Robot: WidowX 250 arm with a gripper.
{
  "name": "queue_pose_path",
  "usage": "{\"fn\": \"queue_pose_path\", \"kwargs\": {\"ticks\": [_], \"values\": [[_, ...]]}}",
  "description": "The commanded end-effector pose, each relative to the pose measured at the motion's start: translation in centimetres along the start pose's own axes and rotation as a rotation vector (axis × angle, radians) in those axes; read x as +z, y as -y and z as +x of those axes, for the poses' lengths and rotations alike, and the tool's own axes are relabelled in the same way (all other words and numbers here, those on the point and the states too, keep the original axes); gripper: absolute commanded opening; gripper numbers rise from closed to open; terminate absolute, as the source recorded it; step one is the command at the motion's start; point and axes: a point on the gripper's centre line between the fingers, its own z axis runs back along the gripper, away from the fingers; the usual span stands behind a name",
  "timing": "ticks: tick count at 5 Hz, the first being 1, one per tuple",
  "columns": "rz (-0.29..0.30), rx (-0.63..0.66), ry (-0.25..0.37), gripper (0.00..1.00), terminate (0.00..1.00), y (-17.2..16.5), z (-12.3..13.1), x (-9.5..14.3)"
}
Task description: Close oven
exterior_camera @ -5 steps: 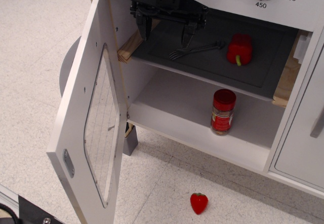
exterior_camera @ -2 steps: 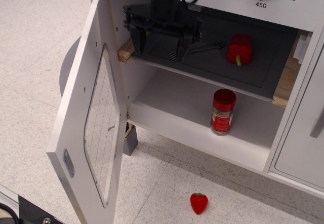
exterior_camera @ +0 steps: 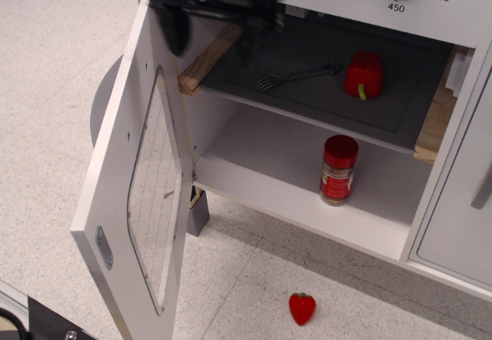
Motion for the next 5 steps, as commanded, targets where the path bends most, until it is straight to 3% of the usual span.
{"fn": "queue_pose_path", "kwargs": {"ticks": [1, 2, 3, 4, 5], "values": [[0.093, 0.031, 0.036, 1.0, 0.0, -4.9, -1.4, 1.7], [0.091, 0.035, 0.038, 1.0, 0.0, -6.3, -2.2, 0.7], [0.098, 0.052, 0.032, 1.0, 0.0, -5.9, -1.9, -1.4], [0.062, 0.094, 0.011, 1.0, 0.0, -5.0, -0.7, -2.4], [0.061, 0.184, 0.012, 1.0, 0.0, -4.0, 0.0, -3.5]]}}
